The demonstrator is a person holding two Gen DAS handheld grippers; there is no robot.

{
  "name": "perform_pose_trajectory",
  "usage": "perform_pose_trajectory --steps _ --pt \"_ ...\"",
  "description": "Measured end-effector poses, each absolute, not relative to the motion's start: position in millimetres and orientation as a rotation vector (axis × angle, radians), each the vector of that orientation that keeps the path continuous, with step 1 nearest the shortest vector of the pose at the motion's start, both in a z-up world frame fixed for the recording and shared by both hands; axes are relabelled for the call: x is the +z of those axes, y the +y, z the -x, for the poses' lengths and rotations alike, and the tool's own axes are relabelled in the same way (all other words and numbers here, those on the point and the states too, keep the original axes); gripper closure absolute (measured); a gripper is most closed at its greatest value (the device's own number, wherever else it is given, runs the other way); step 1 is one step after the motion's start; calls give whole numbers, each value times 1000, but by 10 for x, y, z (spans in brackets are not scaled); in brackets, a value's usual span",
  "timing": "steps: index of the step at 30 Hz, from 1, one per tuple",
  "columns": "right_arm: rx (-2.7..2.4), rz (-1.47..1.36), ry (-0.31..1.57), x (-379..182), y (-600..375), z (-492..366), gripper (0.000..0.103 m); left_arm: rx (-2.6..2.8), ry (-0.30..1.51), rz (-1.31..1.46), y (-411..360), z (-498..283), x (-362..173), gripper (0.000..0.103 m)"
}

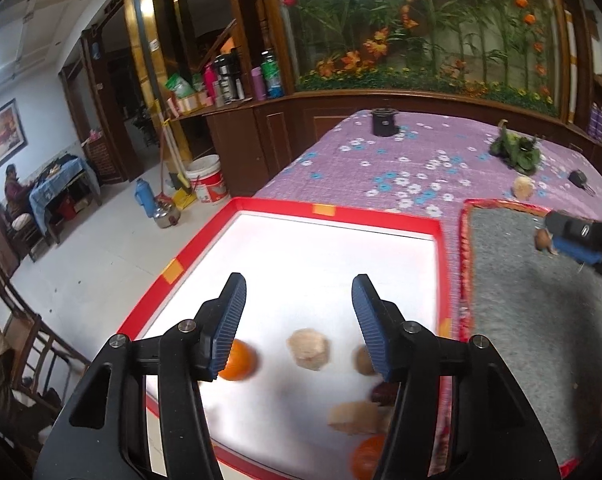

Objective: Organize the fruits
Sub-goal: 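Move both open grippers back over the felt, then grasp a brown longan with the left gripper while the right grasps another red jujube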

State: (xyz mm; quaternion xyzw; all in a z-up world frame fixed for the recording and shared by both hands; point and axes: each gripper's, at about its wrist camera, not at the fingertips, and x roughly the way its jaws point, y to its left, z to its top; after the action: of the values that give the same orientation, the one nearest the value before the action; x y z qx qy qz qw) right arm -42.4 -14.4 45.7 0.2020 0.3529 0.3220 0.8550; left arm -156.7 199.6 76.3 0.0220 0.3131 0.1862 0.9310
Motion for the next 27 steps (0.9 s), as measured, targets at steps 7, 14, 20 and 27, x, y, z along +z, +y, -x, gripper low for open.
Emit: perform_pose_trajectory --steps 7,14,20,27 --pt "442 -489 683 498 -1515 456 58 249 654 -143 1397 1484 732 48" --pt "269 -555 721 463 -2441 432 58 100 692 -224 778 1324 668 48" --pt "385 -375 859 423 -2000 200 58 53 717 -257 536 1256 661 48" --pt "388 -130 919 191 -1404 17 61 78 746 -263 578 1077 678 48"
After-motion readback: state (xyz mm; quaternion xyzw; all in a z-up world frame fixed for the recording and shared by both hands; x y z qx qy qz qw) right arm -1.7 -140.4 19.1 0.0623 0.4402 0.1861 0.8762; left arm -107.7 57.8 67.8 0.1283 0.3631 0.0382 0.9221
